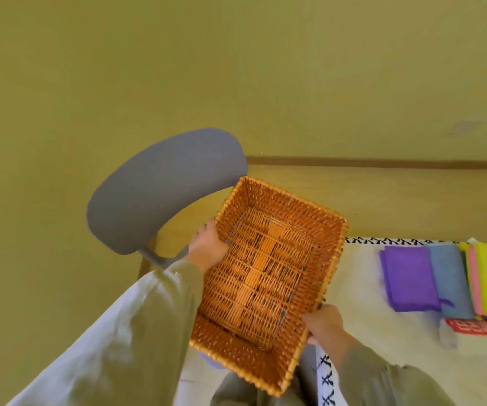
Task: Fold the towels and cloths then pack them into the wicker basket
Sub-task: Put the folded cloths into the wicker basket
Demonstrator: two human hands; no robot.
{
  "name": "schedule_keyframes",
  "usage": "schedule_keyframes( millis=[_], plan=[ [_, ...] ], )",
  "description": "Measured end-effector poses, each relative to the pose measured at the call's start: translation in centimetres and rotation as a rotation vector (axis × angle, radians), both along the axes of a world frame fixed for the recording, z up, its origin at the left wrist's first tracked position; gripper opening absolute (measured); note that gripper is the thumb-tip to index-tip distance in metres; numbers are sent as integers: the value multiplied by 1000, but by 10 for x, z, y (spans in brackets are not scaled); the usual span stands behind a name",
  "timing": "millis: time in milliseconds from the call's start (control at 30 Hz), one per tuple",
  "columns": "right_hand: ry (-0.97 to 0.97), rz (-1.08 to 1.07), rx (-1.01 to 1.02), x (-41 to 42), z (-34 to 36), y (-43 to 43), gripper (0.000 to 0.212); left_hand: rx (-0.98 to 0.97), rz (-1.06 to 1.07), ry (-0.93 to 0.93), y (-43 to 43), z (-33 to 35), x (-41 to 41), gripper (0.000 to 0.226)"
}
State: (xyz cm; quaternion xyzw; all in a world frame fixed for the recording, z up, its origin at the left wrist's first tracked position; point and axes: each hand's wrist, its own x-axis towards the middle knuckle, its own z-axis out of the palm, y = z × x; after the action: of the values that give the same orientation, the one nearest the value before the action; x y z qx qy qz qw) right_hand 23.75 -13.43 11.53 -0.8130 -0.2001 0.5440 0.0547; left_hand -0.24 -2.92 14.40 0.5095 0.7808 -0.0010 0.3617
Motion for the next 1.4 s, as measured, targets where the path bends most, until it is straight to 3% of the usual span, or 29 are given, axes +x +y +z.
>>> schedule_keyframes(
  millis=[167,500,600,700,800,933,1000,1100,1267,1333,1400],
  plan=[
    [232,-94,-122,4,-3,15,22,15,-8,70,9,-2,4,76],
    [311,423,-231,34,-21,36,57,187,-72,277,-2,-28,10,84],
    [405,567,-274,47,-31,45,71,349,14,318,-9,-38,24,78],
    [521,689,-290,57,-31,57,64,464,0,283,-13,-45,50,75],
    [582,688,-92,77,-35,63,62,471,-28,87,-22,-58,103,68],
    [522,418,275,106,-51,61,45,446,144,-174,-54,-70,157,44],
    [449,269,361,126,-59,48,33,412,124,-143,-79,-71,180,31],
    [319,256,429,163,-63,32,19,442,71,-74,-106,-69,217,24],
    [188,274,564,216,-66,26,15,582,-137,292,-112,-74,274,57],
    [26,360,669,236,-70,25,21,606,-289,317,-112,-74,299,61],
    [-200,463,759,254,-72,24,21,557,-333,212,-111,-80,323,57]
  ],
)
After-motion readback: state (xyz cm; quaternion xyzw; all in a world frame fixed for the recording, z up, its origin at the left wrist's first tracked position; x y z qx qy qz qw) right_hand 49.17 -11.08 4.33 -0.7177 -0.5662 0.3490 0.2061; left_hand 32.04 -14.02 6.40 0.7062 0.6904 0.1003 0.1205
